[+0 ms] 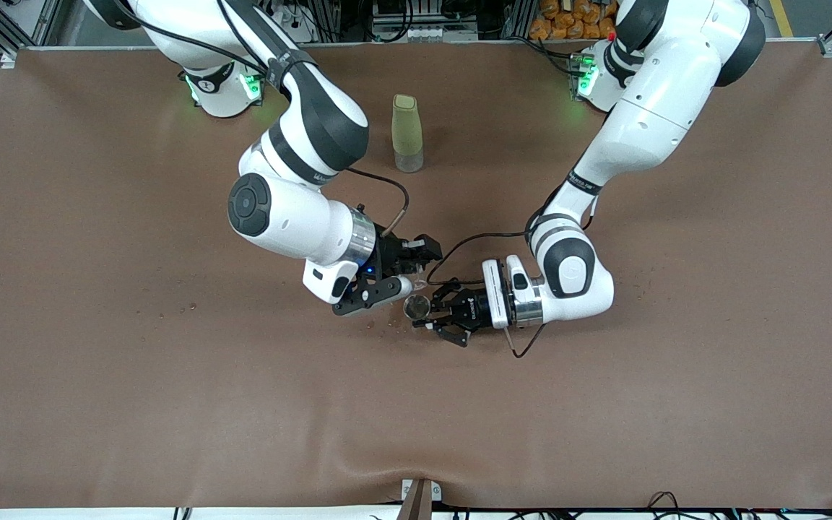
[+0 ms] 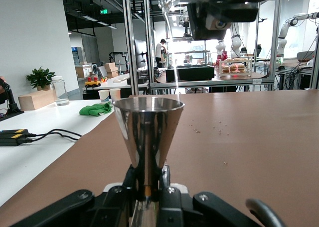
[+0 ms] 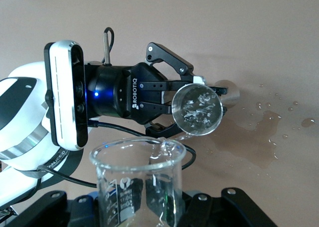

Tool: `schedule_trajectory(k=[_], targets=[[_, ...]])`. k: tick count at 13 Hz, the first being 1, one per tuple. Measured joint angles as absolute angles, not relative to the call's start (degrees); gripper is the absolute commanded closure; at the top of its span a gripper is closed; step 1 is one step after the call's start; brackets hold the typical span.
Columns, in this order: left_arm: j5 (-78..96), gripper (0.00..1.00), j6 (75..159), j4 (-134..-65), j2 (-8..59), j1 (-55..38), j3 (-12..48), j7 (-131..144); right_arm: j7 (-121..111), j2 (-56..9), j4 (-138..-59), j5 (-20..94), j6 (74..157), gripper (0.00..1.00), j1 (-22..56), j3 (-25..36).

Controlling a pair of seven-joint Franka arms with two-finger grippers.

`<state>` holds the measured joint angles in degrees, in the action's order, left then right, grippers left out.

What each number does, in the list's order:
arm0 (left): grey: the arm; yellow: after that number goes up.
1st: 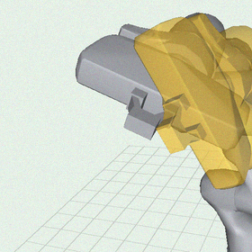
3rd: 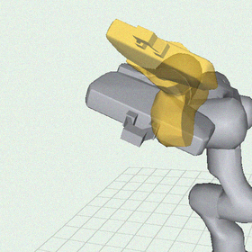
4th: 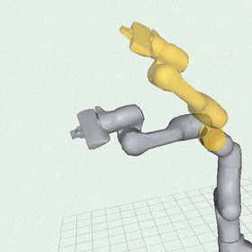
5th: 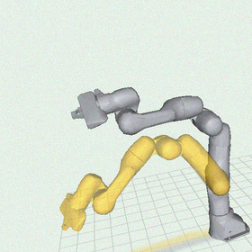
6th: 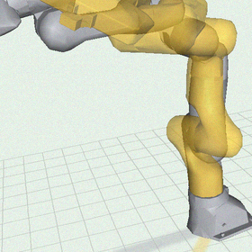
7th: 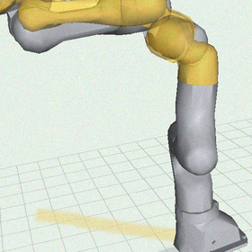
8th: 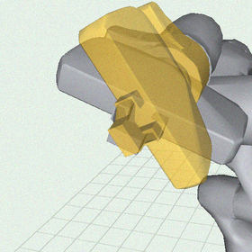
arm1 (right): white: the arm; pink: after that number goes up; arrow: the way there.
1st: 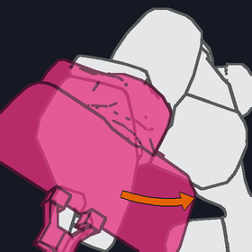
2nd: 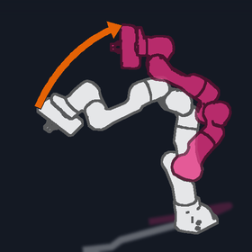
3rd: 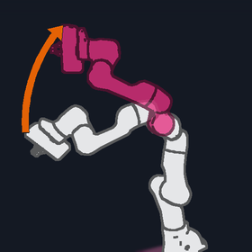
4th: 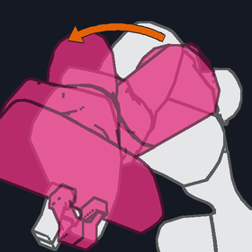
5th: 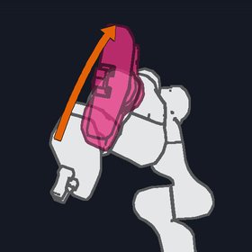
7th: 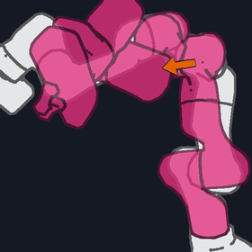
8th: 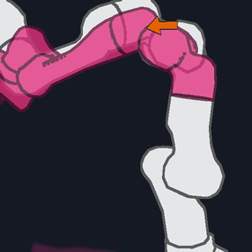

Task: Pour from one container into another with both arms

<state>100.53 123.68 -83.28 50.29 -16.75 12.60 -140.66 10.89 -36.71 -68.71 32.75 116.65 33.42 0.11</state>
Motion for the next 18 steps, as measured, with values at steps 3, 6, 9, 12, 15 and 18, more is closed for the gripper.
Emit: schedule_trajectory(k=[3, 6, 9, 12, 15, 18], targets=[[100.53, 1.0, 123.68, -83.37, 50.29, -16.88, 12.63, -140.66, 11.0, -36.71, -68.71, 32.7, 116.6, 1.0, 33.46, 0.09], [100.53, 1.0, 123.68, -83.59, 50.29, -16.89, 12.63, -140.66, 11.05, -36.71, -68.71, 32.67, 116.17, 1.0, 33.48, 0.09], [100.53, 1.0, 123.68, -83.82, 50.29, -16.95, 12.63, -140.66, 11.33, -36.71, -68.7, 32.66, 116.09, 1.0, 33.5, 0.07], [100.53, 1.0, 123.68, -84.06, 50.29, -16.96, 12.68, -140.66, 12.34, -36.71, -68.7, 32.65, 116.02, 1.0, 33.87, 0.03], [100.53, 1.0, 123.68, -84.37, 50.29, -16.97, 12.69, -140.66, 13.04, -36.71, -68.65, 32.61, 115.75, 1.0, 34.26, 0.03], [100.53, 1.0, 123.67, -84.66, 50.29, -16.96, 12.85, -140.66, 13.85, -36.71, -68.59, 32.61, 115.57, 1.0, 34.27, 0.04]])
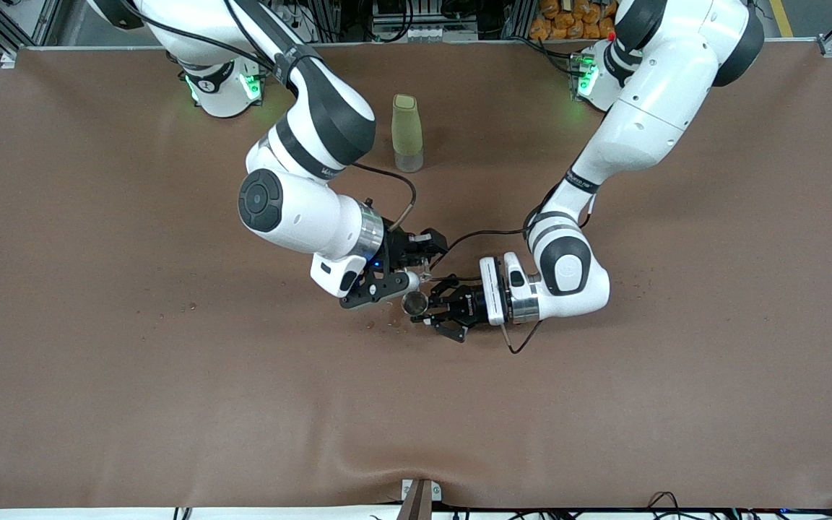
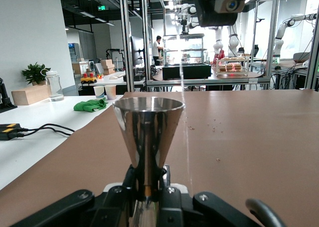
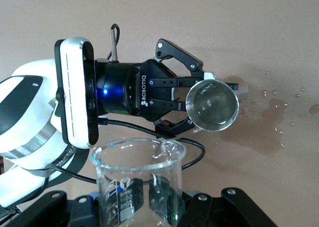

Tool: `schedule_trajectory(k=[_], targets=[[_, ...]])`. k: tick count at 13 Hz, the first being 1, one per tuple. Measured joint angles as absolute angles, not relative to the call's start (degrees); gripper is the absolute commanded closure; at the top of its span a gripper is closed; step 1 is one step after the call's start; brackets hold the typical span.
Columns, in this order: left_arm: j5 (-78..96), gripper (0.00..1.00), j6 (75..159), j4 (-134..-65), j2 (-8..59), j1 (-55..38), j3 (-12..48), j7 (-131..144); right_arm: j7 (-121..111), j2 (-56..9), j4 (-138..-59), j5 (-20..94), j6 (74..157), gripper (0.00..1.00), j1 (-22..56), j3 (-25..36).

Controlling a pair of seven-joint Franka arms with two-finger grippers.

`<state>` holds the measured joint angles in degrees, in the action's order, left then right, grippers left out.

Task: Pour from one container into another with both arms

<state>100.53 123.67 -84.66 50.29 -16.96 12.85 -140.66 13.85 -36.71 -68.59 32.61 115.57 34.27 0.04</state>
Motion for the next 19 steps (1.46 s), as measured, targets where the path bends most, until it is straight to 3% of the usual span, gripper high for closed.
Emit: schedule_trajectory(k=[19], targets=[[100.87, 1.0, 122.0, -85.09, 50.29, -11.17, 13.25, -139.55, 16.16, -39.33, -65.03, 32.03, 116.19, 1.0, 34.1, 1.43]])
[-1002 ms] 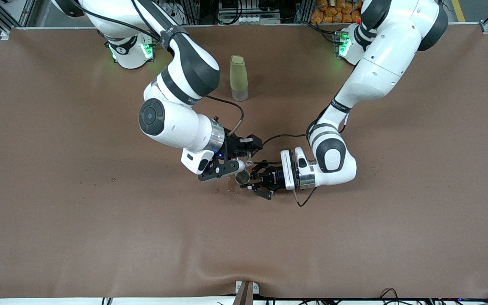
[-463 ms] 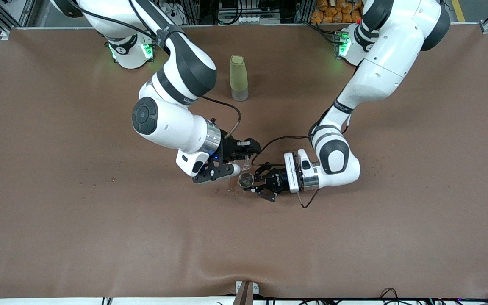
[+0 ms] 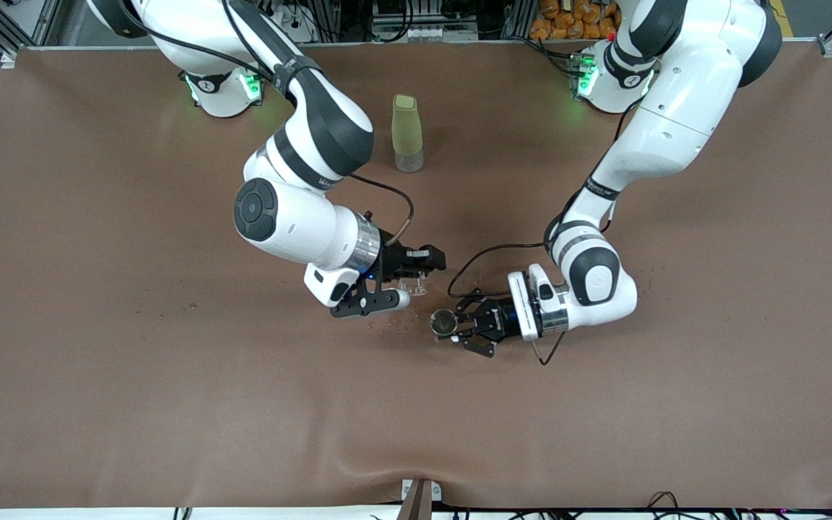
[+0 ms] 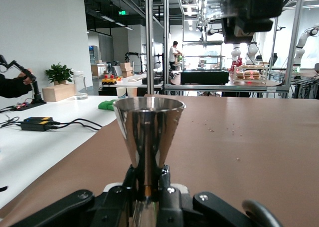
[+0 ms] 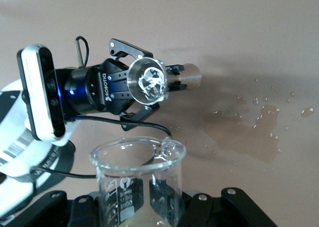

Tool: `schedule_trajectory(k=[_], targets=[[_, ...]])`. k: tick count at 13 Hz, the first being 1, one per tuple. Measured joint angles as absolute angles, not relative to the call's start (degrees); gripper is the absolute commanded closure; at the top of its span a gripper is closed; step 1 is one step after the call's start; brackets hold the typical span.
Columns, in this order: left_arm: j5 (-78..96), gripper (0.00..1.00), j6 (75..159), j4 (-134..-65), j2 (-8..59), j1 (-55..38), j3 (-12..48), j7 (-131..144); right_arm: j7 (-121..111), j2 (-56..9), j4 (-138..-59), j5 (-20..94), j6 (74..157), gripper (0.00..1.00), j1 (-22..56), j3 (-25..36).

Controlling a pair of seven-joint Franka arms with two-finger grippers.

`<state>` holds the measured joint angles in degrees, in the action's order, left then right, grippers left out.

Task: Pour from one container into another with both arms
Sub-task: 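Turn the jigger upright and carry both objects back apart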

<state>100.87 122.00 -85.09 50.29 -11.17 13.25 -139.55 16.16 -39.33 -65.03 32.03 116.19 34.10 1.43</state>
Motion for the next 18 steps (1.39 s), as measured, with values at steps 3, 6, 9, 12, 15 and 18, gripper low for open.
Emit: schedule_trajectory(k=[3, 6, 9, 12, 15, 18], targets=[[100.87, 1.0, 119.22, -86.47, 50.31, -8.5, 13.11, -139.56, 5.05, -39.34, -64.99, 31.55, 118.2, 1.0, 33.17, 3.53], [99.74, 1.0, 114.65, -88.43, 50.48, -3.45, 12.77, -139.81, -6.28, -39.34, -64.76, 31.54, 119.51, 1.0, 28.72, 3.99], [95.3, 1.0, 109.63, -90.46, 50.64, 3.22, 12.57, -139.81, -19.0, -39.34, -64.75, 33.45, 119.55, 1.0, 23.07, 4.09], [89.25, 1.0, 106.43, -92.44, 50.9, 10.78, 12.52, -139.77, -34.02, -39.6, -64.87, 39.93, 119.24, 1.0, 16.7, 4.19], [84.67, 1.0, 105.41, -93.44, 51.15, 16.53, 12.5, -139.79, -49.13, -40.36, -66.76, 45.32, 118.41, 1.0, 9.76, 4.2], [77.65, 1.0, 103.92, -93.87, 51.31, 21.91, 12.47, -139.8, -63.17, -41.31, -68.73, 48.2, 113.78, 1.0, 2.46, 4.22]])
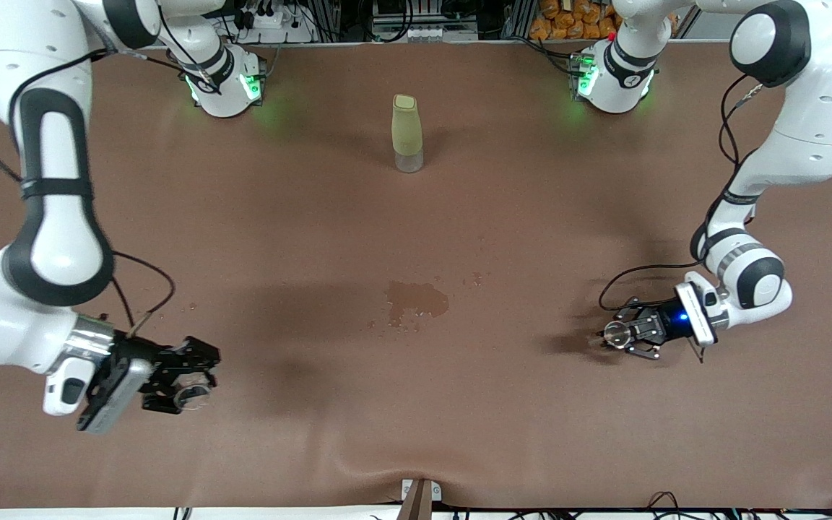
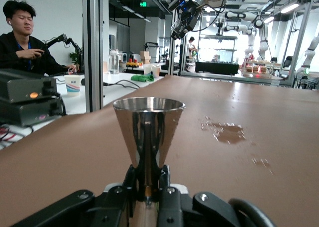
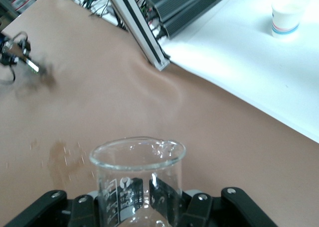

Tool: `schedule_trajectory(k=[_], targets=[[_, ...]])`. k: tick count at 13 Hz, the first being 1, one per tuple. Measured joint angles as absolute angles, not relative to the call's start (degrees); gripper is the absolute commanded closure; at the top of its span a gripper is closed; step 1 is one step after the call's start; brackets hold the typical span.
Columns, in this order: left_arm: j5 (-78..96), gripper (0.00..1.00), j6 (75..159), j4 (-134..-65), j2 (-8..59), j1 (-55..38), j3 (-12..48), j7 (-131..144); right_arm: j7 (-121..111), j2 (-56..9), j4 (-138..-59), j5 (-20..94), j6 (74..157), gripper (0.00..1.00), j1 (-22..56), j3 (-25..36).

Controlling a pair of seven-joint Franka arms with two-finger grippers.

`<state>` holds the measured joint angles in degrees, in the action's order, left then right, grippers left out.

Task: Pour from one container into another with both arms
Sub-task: 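Turn the jigger upright and carry both objects back apart, then lower the beaker and jigger onto the table with both grippers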

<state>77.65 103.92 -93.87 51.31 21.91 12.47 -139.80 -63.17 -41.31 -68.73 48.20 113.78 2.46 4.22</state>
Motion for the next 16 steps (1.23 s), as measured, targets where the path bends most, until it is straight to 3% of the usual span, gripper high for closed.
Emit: schedule_trajectory(k=[7, 13, 15, 16], targets=[[71.64, 1.0, 97.66, -94.7, 55.01, 29.13, 12.39, -143.16, -95.16, -46.25, -71.84, 49.78, 98.79, 1.0, -15.14, 4.16], [67.51, 0.96, 96.35, -95.08, 55.32, 31.72, 12.39, -143.18, -117.46, -54.87, -72.97, 57.07, 95.07, 1.0, -21.43, 4.06], [66.99, 0.83, 96.33, -95.16, 55.32, 32.13, 12.38, -143.18, -121.36, -57.25, -73.0, 60.31, 94.52, 1.0, -21.56, 3.93], [66.9, 0.52, 96.28, -95.19, 55.31, 32.17, 12.39, -143.18, -122.84, -58.28, -73.02, 61.53, 94.43, 1.0, -21.53, 3.7]])
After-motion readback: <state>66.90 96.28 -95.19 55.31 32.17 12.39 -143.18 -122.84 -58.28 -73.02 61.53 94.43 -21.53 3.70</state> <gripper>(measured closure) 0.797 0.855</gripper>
